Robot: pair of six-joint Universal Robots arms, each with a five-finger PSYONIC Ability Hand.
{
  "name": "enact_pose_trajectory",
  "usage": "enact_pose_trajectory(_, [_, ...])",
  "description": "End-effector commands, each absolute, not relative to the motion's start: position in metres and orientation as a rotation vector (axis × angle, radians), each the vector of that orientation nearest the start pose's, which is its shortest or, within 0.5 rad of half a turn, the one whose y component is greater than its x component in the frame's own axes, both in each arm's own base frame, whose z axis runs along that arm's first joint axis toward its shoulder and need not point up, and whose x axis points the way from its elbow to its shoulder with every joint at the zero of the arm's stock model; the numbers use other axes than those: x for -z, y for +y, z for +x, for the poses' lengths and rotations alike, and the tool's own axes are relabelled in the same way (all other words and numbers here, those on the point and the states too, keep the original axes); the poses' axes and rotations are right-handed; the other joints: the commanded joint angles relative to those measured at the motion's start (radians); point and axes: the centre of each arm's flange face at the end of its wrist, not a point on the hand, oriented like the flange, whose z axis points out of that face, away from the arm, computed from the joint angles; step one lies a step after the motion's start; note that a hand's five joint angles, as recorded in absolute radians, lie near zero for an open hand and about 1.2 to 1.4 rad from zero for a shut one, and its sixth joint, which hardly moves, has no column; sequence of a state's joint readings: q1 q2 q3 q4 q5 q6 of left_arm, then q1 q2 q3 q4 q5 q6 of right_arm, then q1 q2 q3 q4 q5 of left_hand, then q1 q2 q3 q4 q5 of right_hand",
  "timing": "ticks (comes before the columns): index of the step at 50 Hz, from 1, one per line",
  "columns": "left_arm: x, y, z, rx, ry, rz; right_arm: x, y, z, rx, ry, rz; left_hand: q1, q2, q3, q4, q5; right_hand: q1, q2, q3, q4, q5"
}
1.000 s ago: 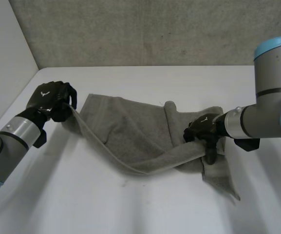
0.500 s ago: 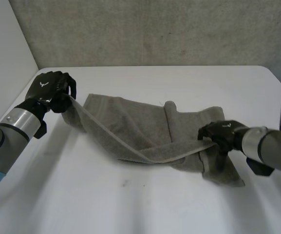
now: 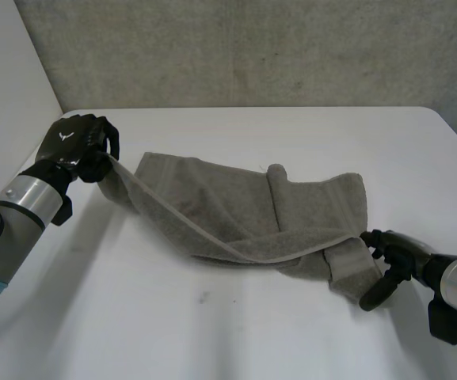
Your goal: Fold the towel.
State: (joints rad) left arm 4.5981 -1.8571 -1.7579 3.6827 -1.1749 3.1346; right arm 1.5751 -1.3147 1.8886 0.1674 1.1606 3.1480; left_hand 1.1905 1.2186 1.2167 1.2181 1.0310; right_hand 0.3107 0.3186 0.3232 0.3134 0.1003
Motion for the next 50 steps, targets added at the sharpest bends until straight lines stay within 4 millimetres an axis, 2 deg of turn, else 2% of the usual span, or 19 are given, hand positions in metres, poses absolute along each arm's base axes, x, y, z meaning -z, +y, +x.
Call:
enact_pose_trajectory(1, [-0.209,-0.327,-0.205,2.51,2.355,0.634,-0.144,-0.238,0.165,0.994,2.477,-0.093,0.206,0.178,0.18,0.178,0.191,-0.023,-0.031,-0.036,-0.026,0.013])
enact_pose_trajectory(5, [-0.208,-0.326,-0.205,2.507,2.361,0.634,-0.141,-0.237,0.163,0.975,2.478,-0.076,0.206,0.178,0.18,0.178,0.191,0.062,0.054,0.05,0.059,0.098])
enact_pose_trajectory(7, [-0.208,-0.326,-0.203,2.499,2.368,0.627,-0.139,-0.236,0.163,0.974,2.475,-0.078,0.206,0.178,0.18,0.178,0.191,0.561,0.553,0.548,0.558,0.597])
enact_pose_trajectory(8, [-0.208,-0.326,-0.203,2.499,2.368,0.627,-0.139,-0.237,0.163,0.974,2.475,-0.078,0.206,0.178,0.18,0.178,0.191,0.564,0.556,0.552,0.561,0.6])
enact_pose_trajectory(9, [-0.208,-0.327,-0.202,2.499,2.371,0.622,-0.14,-0.238,0.163,0.996,2.467,-0.086,0.206,0.178,0.18,0.178,0.191,0.945,0.937,0.932,0.942,0.981])
enact_pose_trajectory(10, [-0.21,-0.326,-0.202,2.506,2.363,0.619,-0.142,-0.242,0.163,1.031,2.455,-0.098,0.206,0.178,0.18,0.178,0.191,1.084,1.076,1.072,1.081,1.12])
enact_pose_trajectory(13, [-0.214,-0.326,-0.2,2.517,2.349,0.615,-0.147,-0.246,0.162,1.071,2.448,-0.123,0.206,0.178,0.18,0.178,0.191,1.086,1.078,1.073,1.083,1.121])
enact_pose_trajectory(15, [-0.223,-0.323,-0.196,2.533,2.325,0.601,-0.171,-0.26,0.161,1.235,2.413,-0.196,0.206,0.178,0.18,0.178,0.191,1.086,1.078,1.073,1.083,1.121])
enact_pose_trajectory(16, [-0.223,-0.323,-0.196,2.533,2.325,0.601,-0.172,-0.26,0.161,1.236,2.413,-0.197,0.206,0.178,0.18,0.178,0.191,1.086,1.078,1.073,1.083,1.121])
enact_pose_trajectory(18, [-0.234,-0.318,-0.187,2.539,2.293,0.579,-0.22,-0.266,0.16,1.492,2.325,-0.346,0.206,0.178,0.18,0.178,0.191,1.086,1.078,1.073,1.083,1.121])
enact_pose_trajectory(19, [-0.234,-0.318,-0.187,2.539,2.293,0.579,-0.22,-0.266,0.16,1.493,2.325,-0.346,0.206,0.178,0.18,0.178,0.191,1.086,1.078,1.073,1.083,1.121])
enact_pose_trajectory(21, [-0.248,-0.31,-0.179,2.555,2.252,0.558,-0.264,-0.26,0.16,1.695,2.248,-0.498,0.206,0.178,0.18,0.178,0.191,1.086,1.078,1.073,1.083,1.121])
enact_pose_trajectory(22, [-0.248,-0.309,-0.179,2.555,2.252,0.558,-0.264,-0.26,0.16,1.696,2.247,-0.499,0.206,0.178,0.18,0.178,0.191,1.086,1.078,1.073,1.083,1.121])
enact_pose_trajectory(23, [-0.252,-0.304,-0.176,2.555,2.246,0.552,-0.282,-0.256,0.16,1.789,2.219,-0.574,0.206,0.178,0.18,0.178,0.191,1.086,1.078,1.073,1.083,1.121])
enact_pose_trajectory(27, [-0.267,-0.29,-0.164,2.571,2.209,0.56,-0.311,-0.247,0.157,1.934,2.216,-0.791,0.206,0.178,0.18,0.178,0.191,1.086,1.078,1.073,1.083,1.121])
enact_pose_trajectory(32, [-0.281,-0.279,-0.15,2.567,2.212,0.557,-0.332,-0.241,0.154,2.009,2.257,-0.962,0.206,0.178,0.18,0.178,0.191,1.086,1.078,1.073,1.083,1.121])
enact_pose_trajectory(38, [-0.303,-0.264,-0.142,2.622,2.239,0.515,-0.362,-0.237,0.153,2.106,2.238,-1.004,0.206,0.178,0.18,0.178,0.191,1.086,1.078,1.073,1.083,1.121])
enact_pose_trajectory(44, [-0.303,-0.261,-0.143,2.641,2.257,0.502,-0.358,-0.239,0.152,2.005,2.31,-1.05,0.206,0.178,0.18,0.178,0.191,1.086,1.078,1.073,1.083,1.121])
enact_pose_trajectory(50, [-0.285,-0.26,-0.146,2.587,2.357,0.485,-0.328,-0.254,0.152,1.791,2.421,-1.208,0.206,0.178,0.18,0.178,0.191,1.086,1.078,1.073,1.083,1.121])
